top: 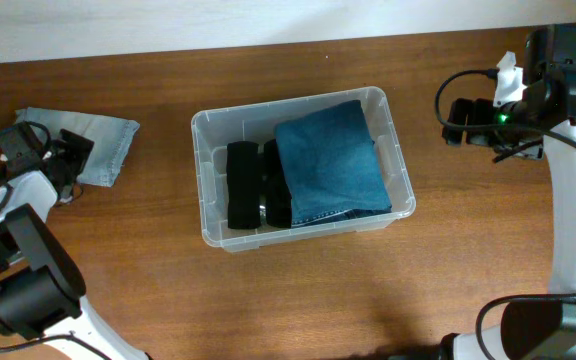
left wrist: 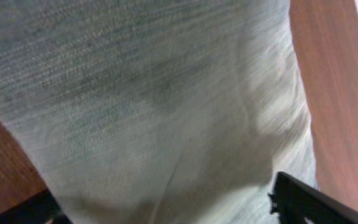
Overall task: Pack container
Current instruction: 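Move the left gripper to the light blue jeans and grasp them, then lift the light jeans with the left gripper and carry over container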
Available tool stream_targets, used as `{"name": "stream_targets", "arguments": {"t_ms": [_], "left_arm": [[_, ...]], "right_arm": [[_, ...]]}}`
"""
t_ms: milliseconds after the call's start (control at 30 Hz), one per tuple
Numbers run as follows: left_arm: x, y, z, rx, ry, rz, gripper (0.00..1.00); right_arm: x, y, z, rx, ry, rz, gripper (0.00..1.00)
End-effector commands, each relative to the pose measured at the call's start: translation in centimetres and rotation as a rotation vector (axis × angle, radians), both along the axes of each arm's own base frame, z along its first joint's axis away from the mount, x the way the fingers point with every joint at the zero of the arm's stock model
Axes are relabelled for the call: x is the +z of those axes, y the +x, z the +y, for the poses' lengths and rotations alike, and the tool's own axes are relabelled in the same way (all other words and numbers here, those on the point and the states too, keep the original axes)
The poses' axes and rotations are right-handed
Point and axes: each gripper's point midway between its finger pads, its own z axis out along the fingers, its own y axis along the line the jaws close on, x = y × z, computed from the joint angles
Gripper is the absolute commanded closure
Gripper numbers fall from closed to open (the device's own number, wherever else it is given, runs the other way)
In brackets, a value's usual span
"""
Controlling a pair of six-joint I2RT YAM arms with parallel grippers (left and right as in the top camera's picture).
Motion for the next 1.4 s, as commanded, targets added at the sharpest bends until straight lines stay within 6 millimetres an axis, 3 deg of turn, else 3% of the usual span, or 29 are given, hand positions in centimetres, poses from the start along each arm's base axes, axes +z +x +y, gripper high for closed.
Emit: {"name": "stream_targets", "arguments": {"t_ms": [0, 67, 133, 167, 300, 467, 600, 833, 867, 900, 1033, 1100, 1233, 1367], "left_arm": [[-4.6, -1.5, -0.8, 0.003, -0.074, 0.083, 0.28], [-4.4, -1.2, -0.7, 0.003, -0.068, 0.070, 0.74], [-4.3, -1.0, -0.6, 0.002, -0.065, 0.063, 0.95], [-4.3, -1.0, -0.6, 0.002, -0.065, 0.063, 0.98], [-4.3, -1.1, -0.8, -0.004, -0.073, 0.063, 0.99], [-1.5, 0.0, -2.0, -0.090, -0.097, -0.008, 1.00], [3.9, 0.6, -3.1, -0.169, -0.089, -0.102, 1.00], [16.6, -0.2, -6.4, -0.355, -0.007, -0.333, 1.00], [20.0, -0.9, -7.8, -0.394, 0.024, -0.387, 1.00], [21.8, -1.5, -8.7, -0.412, 0.038, -0.414, 1.00], [27.3, -3.5, -13.0, -0.524, 0.087, -0.512, 1.00], [30.7, -5.4, -17.4, -0.645, 0.080, -0.594, 1.00], [33.2, -7.8, -23.7, -0.854, 0.058, -0.672, 1.00], [32.1, -9.9, -29.5, -1.085, 0.115, -0.664, 1.00]], "right_arm": [[0.3, -0.4, -0.1, -0.005, -0.005, -0.004, 0.02], [0.3, -0.5, -0.1, -0.005, -0.005, -0.001, 0.01], [0.3, -0.5, 0.0, -0.005, -0.004, 0.001, 0.02], [0.3, -0.5, 0.0, -0.005, -0.004, 0.001, 0.02], [0.3, -0.5, 0.0, -0.005, -0.004, 0.001, 0.02], [0.2, -0.6, 0.0, -0.005, -0.004, 0.005, 0.01], [0.2, -0.6, 0.0, -0.005, -0.004, 0.005, 0.02], [0.2, -0.7, 0.0, 0.002, -0.006, 0.007, 0.01], [0.2, -0.7, 0.0, 0.002, -0.006, 0.008, 0.02], [0.2, -0.7, 0.0, 0.002, -0.005, 0.009, 0.01], [0.1, -0.9, 0.0, 0.002, -0.004, 0.015, 0.02], [0.1, -0.9, 0.0, 0.002, -0.004, 0.015, 0.02], [0.1, -1.0, 0.0, 0.002, -0.003, 0.018, 0.02], [0.1, -1.0, 0.0, 0.002, -0.003, 0.019, 0.01]]}}
